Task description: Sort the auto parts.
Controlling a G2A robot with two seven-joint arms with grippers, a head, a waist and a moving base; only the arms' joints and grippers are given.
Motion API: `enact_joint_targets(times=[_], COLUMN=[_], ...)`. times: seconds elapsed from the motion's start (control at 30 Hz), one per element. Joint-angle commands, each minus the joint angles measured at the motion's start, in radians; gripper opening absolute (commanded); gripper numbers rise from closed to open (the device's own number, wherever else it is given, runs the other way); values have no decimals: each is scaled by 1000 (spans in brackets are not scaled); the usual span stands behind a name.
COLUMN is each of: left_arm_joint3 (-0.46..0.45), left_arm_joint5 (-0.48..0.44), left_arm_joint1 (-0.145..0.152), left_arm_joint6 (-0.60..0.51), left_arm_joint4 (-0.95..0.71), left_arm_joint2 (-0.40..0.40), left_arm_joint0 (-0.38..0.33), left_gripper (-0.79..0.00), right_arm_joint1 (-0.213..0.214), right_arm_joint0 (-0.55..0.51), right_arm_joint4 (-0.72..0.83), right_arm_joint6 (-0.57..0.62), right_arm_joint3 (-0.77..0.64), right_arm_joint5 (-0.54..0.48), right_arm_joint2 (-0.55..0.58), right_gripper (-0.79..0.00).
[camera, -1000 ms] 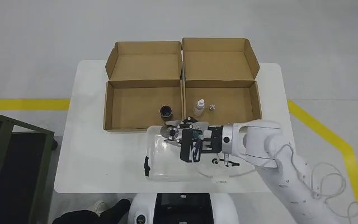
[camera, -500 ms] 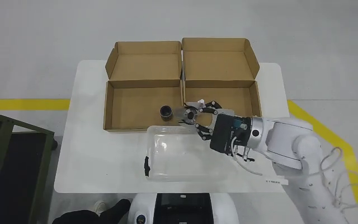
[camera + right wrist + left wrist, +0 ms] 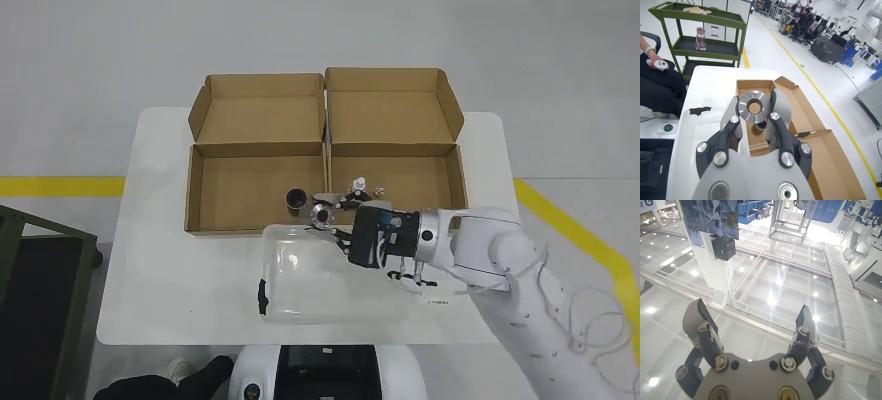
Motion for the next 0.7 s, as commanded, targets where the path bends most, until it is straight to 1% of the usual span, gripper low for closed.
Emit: enact_joint_targets(times=[0.0, 0.13, 0.27, 0.67], left_arm_joint3=[0, 0, 0, 0], left_arm_joint5=[0, 0, 0, 0], left_arm_joint1=[0, 0, 0, 0], left_arm_joint6=[0, 0, 0, 0], left_arm_joint4=[0, 0, 0, 0], left_arm_joint2=[0, 0, 0, 0], left_arm_joint0=[0, 0, 0, 0], left_gripper=[0, 0, 0, 0], right_arm_joint1=[-8, -30, -57, -146], right_arm_joint0=[35, 112, 190, 390], right_arm_joint4=[-1, 2, 9, 55], right_arm_joint6=[25, 67, 77, 107], right_arm_joint3=[30, 115, 214, 455], right_arm_joint5=[10, 38, 71, 174], right_arm_joint2=[-53, -152, -240, -414], right_gripper=[-785, -785, -785, -785])
